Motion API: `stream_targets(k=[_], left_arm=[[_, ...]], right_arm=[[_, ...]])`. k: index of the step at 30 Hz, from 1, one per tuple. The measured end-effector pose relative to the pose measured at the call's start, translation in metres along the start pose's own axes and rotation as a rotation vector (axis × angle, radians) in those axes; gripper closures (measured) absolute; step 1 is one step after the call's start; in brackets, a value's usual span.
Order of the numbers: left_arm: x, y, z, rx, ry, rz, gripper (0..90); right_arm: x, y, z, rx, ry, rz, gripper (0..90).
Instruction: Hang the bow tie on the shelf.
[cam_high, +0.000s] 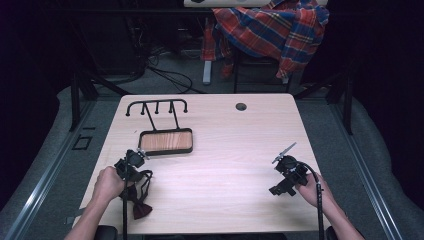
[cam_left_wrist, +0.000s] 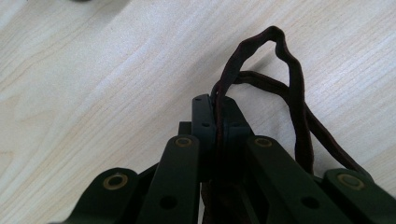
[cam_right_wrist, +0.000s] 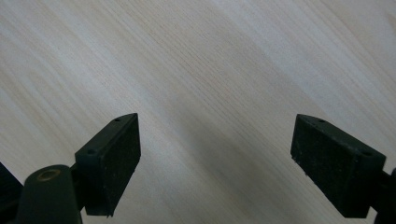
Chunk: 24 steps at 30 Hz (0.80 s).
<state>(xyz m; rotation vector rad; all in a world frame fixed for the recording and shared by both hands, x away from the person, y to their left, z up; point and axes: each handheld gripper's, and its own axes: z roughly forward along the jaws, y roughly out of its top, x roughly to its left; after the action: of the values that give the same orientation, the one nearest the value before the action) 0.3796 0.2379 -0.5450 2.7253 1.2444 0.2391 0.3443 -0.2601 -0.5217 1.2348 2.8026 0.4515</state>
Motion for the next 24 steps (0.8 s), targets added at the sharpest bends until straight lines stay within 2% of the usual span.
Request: stream_targets(k=[13,24], left_arm=[[0.003,-0.009,-0.018,-0.097,0.006,-0.043,87.1],[0.006,-0.017,-0.034,-0.165,0.013,-0.076,87.2]], right_arm=[[0.000,0.000,0.000,0.002,-0.004,-0.005,15.8],[0.001,-0.001,0.001,-0.020,0.003,0.017,15.9]])
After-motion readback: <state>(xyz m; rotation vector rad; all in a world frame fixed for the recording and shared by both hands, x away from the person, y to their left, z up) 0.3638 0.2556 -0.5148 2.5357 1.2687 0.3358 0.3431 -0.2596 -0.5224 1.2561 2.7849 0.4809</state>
